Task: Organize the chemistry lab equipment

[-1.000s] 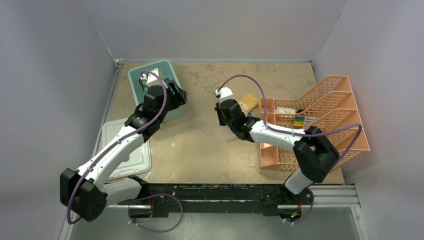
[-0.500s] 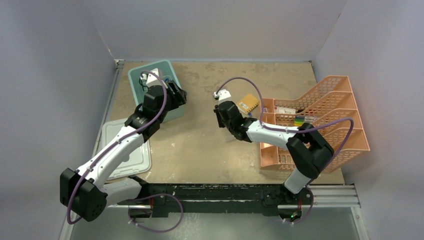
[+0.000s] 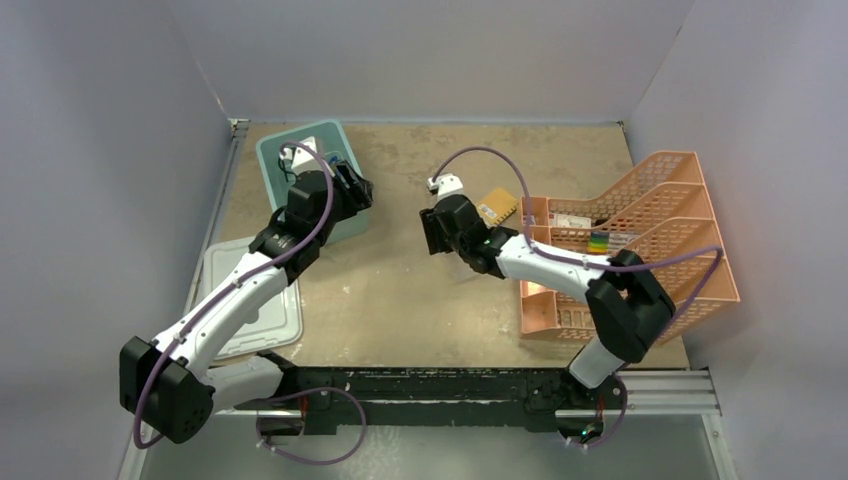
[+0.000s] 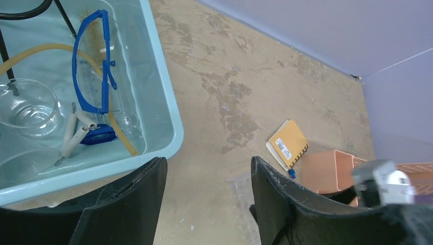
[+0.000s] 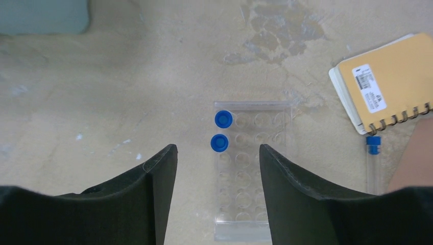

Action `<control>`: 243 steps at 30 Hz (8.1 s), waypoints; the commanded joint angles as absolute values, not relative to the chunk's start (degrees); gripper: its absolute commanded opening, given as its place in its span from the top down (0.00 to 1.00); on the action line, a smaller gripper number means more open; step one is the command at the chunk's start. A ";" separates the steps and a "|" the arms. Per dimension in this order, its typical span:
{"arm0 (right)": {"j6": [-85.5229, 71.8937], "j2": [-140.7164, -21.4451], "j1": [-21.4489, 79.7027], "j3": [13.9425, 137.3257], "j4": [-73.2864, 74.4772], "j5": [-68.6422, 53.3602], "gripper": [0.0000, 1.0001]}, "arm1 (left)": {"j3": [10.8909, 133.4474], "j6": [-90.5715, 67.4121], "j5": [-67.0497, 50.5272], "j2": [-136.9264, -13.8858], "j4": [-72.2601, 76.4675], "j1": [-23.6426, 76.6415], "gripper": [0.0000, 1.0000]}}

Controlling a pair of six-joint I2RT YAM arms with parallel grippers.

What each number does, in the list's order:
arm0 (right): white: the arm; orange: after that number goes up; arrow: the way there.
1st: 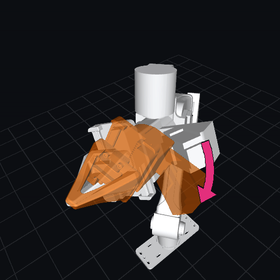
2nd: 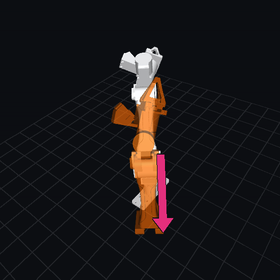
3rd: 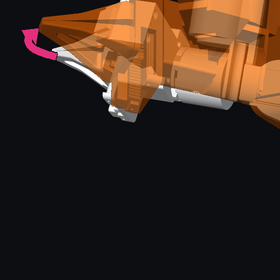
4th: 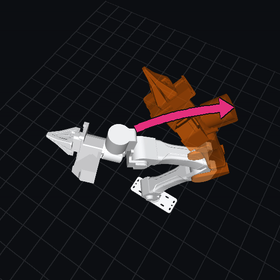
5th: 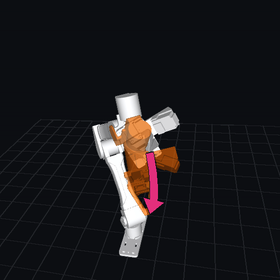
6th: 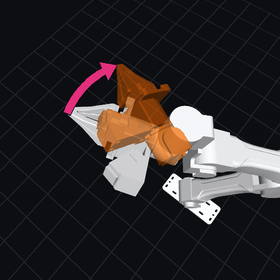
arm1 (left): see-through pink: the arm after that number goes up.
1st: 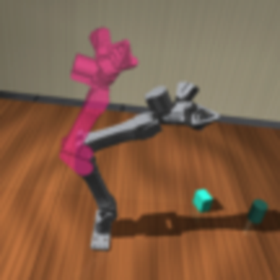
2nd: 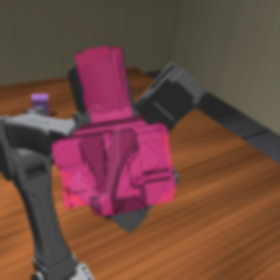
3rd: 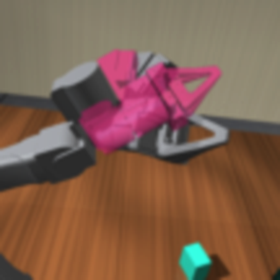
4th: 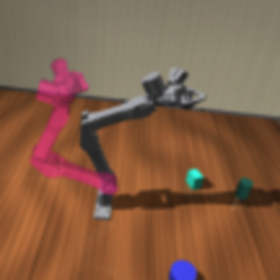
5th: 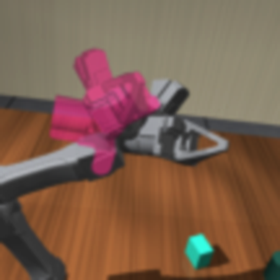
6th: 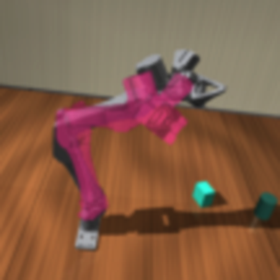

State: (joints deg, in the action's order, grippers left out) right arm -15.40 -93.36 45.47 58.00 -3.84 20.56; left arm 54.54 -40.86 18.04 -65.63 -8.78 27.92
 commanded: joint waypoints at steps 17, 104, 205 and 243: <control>-18.52 -90.80 27.80 68.62 19.31 14.39 0.56 | 55.45 -37.68 18.20 -62.43 -6.31 28.04 0.23; -44.33 -70.12 21.84 67.26 -5.96 -24.38 0.88 | 60.84 -51.64 -13.80 -78.47 24.31 40.32 0.48; -14.74 -87.45 44.13 68.89 14.80 18.74 0.93 | 70.11 -25.88 15.82 -64.90 -11.94 28.65 0.49; -14.68 -94.01 44.65 62.46 5.80 17.12 0.81 | 66.72 -26.72 16.76 -63.37 -9.30 28.65 0.49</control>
